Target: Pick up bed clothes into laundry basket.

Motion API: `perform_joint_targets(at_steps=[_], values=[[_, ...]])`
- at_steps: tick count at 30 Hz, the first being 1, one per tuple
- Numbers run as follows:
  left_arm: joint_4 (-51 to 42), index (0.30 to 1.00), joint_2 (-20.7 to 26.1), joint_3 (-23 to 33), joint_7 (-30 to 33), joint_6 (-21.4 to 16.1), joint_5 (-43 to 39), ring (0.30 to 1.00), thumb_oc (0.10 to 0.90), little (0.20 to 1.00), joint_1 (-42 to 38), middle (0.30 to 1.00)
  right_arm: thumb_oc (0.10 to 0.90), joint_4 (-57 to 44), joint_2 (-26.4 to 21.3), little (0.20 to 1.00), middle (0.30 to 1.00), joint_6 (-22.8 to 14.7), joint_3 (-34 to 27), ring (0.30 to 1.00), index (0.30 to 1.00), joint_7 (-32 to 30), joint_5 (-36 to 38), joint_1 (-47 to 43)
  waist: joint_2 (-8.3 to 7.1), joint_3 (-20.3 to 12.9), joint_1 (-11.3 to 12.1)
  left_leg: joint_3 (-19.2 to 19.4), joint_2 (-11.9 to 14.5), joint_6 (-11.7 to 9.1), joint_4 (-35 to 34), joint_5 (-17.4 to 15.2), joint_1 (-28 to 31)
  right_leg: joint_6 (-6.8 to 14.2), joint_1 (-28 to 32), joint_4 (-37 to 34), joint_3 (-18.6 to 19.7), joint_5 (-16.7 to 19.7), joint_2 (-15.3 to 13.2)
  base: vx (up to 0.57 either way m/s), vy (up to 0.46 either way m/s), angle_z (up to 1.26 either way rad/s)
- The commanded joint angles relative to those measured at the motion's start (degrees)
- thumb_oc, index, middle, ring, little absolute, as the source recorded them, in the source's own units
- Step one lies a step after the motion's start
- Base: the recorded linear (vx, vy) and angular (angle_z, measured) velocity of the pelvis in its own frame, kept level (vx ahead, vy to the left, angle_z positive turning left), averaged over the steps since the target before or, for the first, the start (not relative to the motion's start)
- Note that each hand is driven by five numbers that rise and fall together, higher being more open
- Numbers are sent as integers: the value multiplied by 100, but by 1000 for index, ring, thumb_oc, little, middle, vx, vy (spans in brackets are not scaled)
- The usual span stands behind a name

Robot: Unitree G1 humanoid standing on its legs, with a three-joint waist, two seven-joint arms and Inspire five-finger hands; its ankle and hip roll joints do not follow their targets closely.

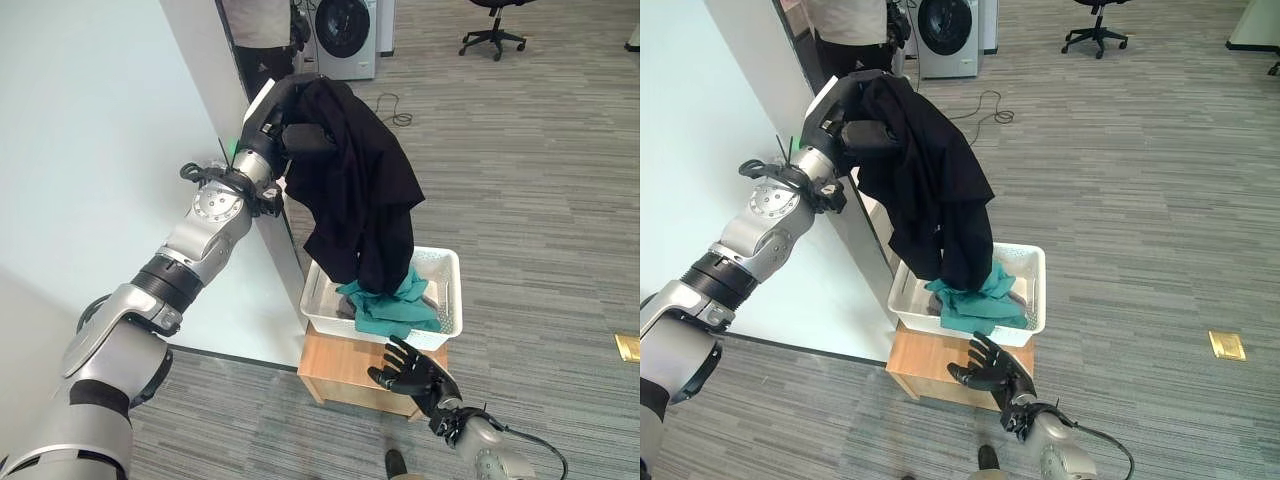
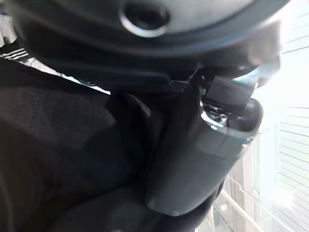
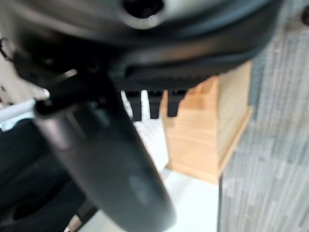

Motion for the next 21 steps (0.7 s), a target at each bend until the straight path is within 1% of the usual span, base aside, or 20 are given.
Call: perform_joint_targets(at_steps=[1,4,5,8,13,17,18,21], values=[[488,300,411,380,44,-633,145,300,400,300,-1293,300,800,-499,-15,900,900,-306,-55,900,900,346,117,199,-207,-497,87,18,109,-78,-2,-263,-355,653,296,20,-59,-379,-309,-5,25,4],[543,300,345,386,55,-560,272,300,400,300,-1182,300,800,-545,-16,900,900,-327,-69,900,900,318,87,150,-219,-461,59,108,120,-75,-2,-286,-357,669,235,20,-13,-347,-299,12,5,-2],[587,300,300,382,33,-522,290,300,400,300,-1130,300,800,-550,-4,900,900,-336,-66,900,900,310,81,145,-225,-446,45,142,130,-66,-2,-361,-319,667,267,20,4,-413,-294,41,18,-4],[720,300,214,349,2,-434,366,300,400,300,-1023,300,800,-594,19,900,900,-349,-81,900,900,278,74,155,-218,-393,-31,226,144,-76,-2,-376,-330,663,223,20,62,-411,-277,17,23,-11],[705,300,121,242,-21,-410,442,300,400,300,-1036,300,800,-644,40,900,900,-361,-120,900,900,235,32,202,-151,-317,-170,271,142,-86,-2,-367,-398,661,111,20,141,-406,-278,11,18,-22],[665,300,3,290,-51,-418,329,300,400,300,-966,300,800,-692,25,900,900,-365,-107,900,900,231,-30,246,-106,-247,-253,329,140,-91,-2,-371,-449,669,-8,20,210,-374,-272,-6,12,-13],[770,300,-41,347,-40,-394,301,300,400,300,-935,300,800,-731,45,900,900,-374,-125,900,900,208,35,273,-70,-168,-352,437,151,-98,-2,-371,-536,684,-190,20,298,-337,-240,-26,17,-20],[827,300,-44,355,-40,-374,321,300,400,300,-930,300,800,-740,57,900,900,-385,-165,900,900,195,61,317,-43,-127,-419,552,168,-105,-2,-364,-613,683,-314,20,393,-319,-209,9,13,-22]])
